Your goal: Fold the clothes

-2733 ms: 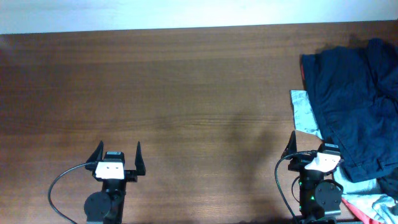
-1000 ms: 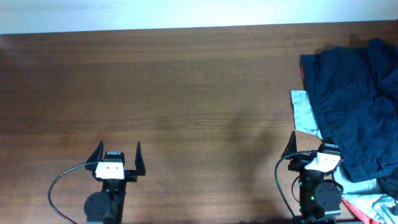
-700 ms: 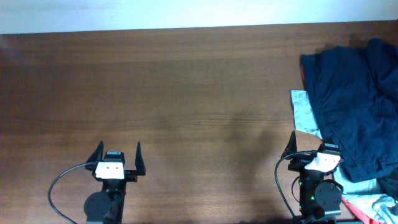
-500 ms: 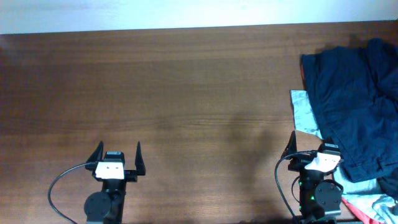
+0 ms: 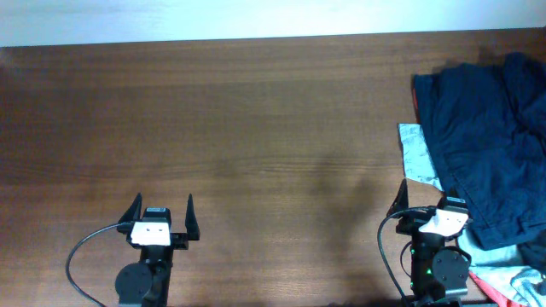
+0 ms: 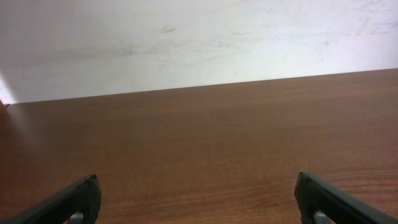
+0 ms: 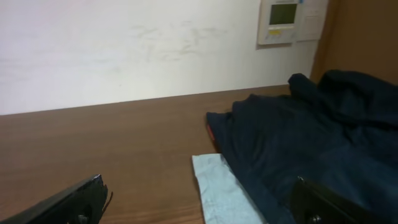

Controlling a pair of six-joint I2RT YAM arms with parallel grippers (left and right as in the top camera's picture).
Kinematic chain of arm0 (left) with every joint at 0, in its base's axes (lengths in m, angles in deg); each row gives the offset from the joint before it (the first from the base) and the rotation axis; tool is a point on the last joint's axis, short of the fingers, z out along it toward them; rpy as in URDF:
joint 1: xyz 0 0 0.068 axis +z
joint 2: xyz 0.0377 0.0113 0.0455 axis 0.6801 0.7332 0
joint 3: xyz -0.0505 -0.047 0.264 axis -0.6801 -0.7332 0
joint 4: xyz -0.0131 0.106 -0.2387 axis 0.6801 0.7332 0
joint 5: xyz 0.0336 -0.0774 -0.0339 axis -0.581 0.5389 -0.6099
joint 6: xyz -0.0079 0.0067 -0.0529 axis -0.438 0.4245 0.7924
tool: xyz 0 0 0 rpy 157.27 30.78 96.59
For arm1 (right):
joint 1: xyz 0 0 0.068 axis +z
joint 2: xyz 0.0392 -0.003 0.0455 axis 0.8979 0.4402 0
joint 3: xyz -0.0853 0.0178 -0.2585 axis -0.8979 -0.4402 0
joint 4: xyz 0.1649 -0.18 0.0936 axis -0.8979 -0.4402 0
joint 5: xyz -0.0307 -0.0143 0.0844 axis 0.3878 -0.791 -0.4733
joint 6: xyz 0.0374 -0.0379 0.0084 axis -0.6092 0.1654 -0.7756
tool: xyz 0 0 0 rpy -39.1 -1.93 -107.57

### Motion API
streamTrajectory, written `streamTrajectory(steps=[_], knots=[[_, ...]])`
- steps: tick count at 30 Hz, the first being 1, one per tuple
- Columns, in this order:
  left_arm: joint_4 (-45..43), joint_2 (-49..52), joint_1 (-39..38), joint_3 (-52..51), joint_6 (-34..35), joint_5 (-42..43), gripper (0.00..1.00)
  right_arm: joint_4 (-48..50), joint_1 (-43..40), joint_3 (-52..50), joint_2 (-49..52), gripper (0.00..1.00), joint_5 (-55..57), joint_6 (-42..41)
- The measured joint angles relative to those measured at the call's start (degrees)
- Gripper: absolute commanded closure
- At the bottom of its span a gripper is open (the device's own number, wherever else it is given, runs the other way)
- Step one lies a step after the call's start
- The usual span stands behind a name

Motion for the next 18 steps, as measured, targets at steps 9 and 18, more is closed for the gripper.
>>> streamTrajectory(steps=[9,18], knots=[[0.0,0.0,0.0,0.0,0.0,0.0,0.01,-2.9,0.0,4.8,0.0,0.02,-7.5,-0.2],[0.1,0.0,0.0,0.0,0.0,0.0,0.01,-18.1,0.0,29.1,6.3,0.02,-9.0,-1.9]])
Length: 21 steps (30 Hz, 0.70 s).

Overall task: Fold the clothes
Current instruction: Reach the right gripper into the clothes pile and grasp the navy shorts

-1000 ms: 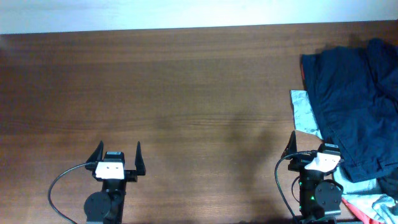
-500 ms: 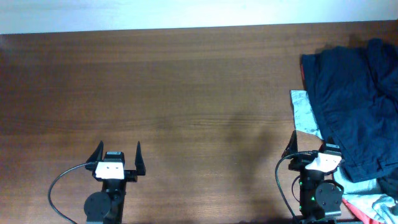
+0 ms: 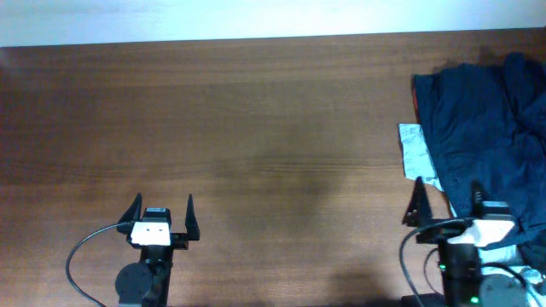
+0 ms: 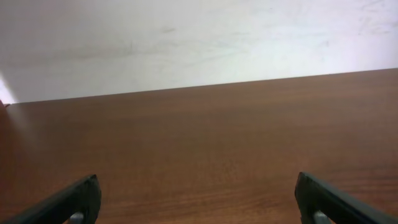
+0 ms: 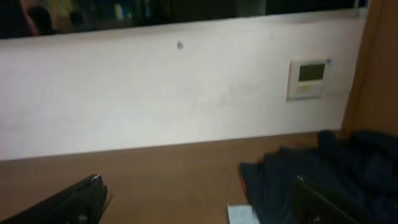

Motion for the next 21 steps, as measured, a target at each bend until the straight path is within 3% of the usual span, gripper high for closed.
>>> streamTrajectory(steps=[14,21], knots=[[0.1,0.0,0.0,0.0,0.0,0.0,0.01,-37.7,0.0,40.7,41.9,0.01,2.3,-2.9],[0.1,0.0,0.0,0.0,0.0,0.0,0.01,-48.9,-7.5,48.4,58.2,0.02,-0.7,-4.2]])
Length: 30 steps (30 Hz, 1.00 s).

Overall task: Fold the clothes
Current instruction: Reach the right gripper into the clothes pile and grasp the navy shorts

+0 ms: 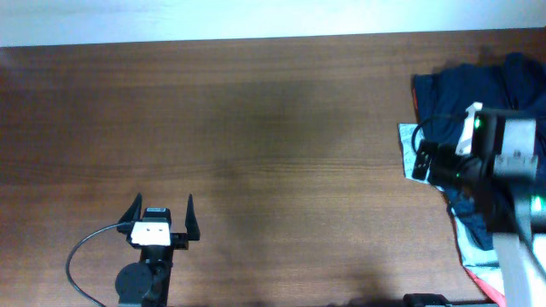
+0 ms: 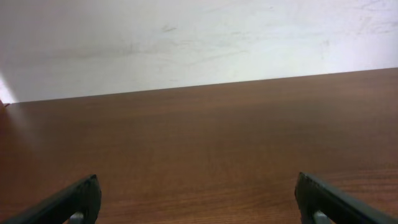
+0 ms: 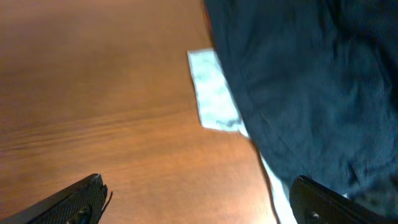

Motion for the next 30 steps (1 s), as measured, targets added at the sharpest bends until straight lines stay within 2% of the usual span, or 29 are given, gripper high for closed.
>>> streamTrajectory(steps=[3,4,6,8,9,16,25,30], knots=[[0.0,0.0,0.0,0.0,0.0,0.0,0.01,-1.0,-7.3,0.1,5.5,0.01,-5.3,-0.2],[0.0,0.0,0.0,0.0,0.0,0.0,0.01,-1.1,-9.9,0.1,7.0,0.06,-7.1,-0.3],[0.0,0.0,0.0,0.0,0.0,0.0,0.01,-1.3,-15.2,0.1,9.6,0.30,-10.3,-0.1],[0.0,0.0,0.0,0.0,0.0,0.0,0.01,-1.9,-20.1,0.2,11.9,0.43,-12.6,-0.3],[0.0,0.0,0.0,0.0,0.0,0.0,0.01,-2.3,-22.6,0.1,13.1,0.45,-13.4,-0.7],[0.0,0.0,0.0,0.0,0.0,0.0,0.01,0.3,-31.7,-3.1,19.0,0.50,-16.3,-1.3],[0.0,0.0,0.0,0.0,0.0,0.0,0.01,11.2,-47.5,-18.6,19.8,0.50,-23.2,-1.7],[0.0,0.0,0.0,0.0,0.0,0.0,0.01,15.1,-52.7,-24.1,19.8,0.50,-23.4,-1.8]])
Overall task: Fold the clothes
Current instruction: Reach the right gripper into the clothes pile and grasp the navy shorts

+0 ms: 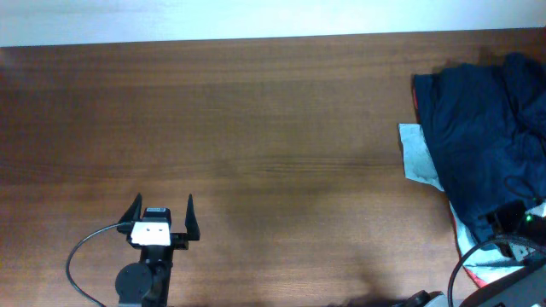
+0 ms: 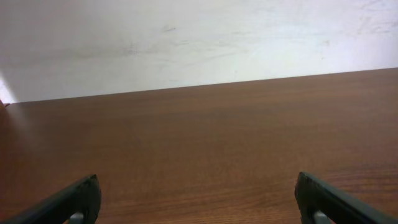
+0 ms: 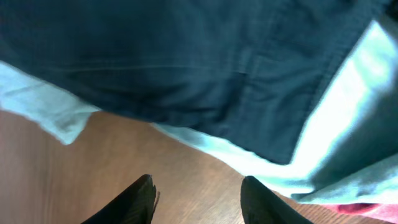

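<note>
A heap of clothes lies at the table's right end: a navy garment (image 1: 482, 128) on top, a light blue cloth (image 1: 415, 153) sticking out beneath it, and a bit of red fabric (image 1: 488, 278) at the front. In the right wrist view the navy garment (image 3: 186, 62) fills the top, with the light blue cloth (image 3: 217, 146) edging it. My right gripper (image 3: 199, 194) is open just above bare wood beside that light blue edge, holding nothing. My left gripper (image 1: 162, 209) is open and empty at the front left, its view showing only table.
The brown wooden table (image 1: 256, 119) runs back to a white wall (image 2: 186, 37). A black cable (image 1: 85, 247) loops by the left arm's base. The right arm (image 1: 512, 226) overlaps the front of the heap near the table's right corner.
My right gripper was high over the heap's left edge with wide jaws; now it is low at the heap's front edge, its jaws closer together though open. The left arm has not moved.
My right gripper first rested open at the front beside the heap, facing level. Then it stood slightly further right, its camera tilted up at the wall. Then it looked down on the heap from above. Now it is low by the light blue cloth. The left gripper stayed put.
</note>
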Controlling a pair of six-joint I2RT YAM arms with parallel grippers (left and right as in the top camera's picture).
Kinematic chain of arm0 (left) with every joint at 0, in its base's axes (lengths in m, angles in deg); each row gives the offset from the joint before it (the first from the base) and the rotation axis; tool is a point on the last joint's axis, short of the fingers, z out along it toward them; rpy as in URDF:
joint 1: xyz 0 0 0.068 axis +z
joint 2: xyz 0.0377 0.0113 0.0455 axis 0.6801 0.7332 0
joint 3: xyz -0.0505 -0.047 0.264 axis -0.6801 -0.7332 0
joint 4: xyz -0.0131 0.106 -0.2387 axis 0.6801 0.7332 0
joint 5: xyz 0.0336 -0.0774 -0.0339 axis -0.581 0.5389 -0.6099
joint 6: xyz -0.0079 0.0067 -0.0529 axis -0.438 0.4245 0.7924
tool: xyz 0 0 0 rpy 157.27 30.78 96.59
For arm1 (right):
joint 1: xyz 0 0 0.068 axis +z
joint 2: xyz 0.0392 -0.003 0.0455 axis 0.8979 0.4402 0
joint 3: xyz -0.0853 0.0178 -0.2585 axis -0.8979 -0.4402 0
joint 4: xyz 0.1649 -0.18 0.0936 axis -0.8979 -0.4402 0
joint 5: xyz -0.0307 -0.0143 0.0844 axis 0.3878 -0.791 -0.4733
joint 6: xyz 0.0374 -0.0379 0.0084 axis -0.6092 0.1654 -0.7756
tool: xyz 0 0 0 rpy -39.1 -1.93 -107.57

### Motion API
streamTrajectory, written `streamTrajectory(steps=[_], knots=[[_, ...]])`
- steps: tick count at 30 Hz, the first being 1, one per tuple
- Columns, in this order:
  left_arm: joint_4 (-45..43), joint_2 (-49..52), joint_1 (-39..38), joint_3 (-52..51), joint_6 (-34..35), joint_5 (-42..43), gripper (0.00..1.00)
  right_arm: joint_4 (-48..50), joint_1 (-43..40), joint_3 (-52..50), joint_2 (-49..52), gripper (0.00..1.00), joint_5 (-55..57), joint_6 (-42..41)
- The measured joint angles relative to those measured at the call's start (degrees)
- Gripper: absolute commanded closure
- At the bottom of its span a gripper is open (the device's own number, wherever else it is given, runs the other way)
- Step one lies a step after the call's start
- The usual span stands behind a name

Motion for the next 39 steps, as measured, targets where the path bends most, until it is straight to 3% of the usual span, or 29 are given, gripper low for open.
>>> streamTrajectory(steps=[10,14,28,29,33,39], knots=[[0.0,0.0,0.0,0.0,0.0,0.0,0.01,8.1,-1.9,-7.2,0.0,0.48,4.4,-4.5],[0.0,0.0,0.0,0.0,0.0,0.0,0.01,8.7,-1.9,-7.6,0.0,0.43,5.6,-5.3],[0.0,0.0,0.0,0.0,0.0,0.0,0.01,11.2,-1.9,-7.7,2.4,0.44,7.4,-6.2],[0.0,0.0,0.0,0.0,0.0,0.0,0.01,11.4,-1.9,-7.7,3.1,0.49,7.4,-6.4],[0.0,0.0,0.0,0.0,0.0,0.0,0.01,12.5,-1.9,-7.7,6.1,0.87,6.3,-7.1],[0.0,0.0,0.0,0.0,0.0,0.0,0.01,12.7,-1.9,-7.7,6.4,0.96,5.6,-7.3]])
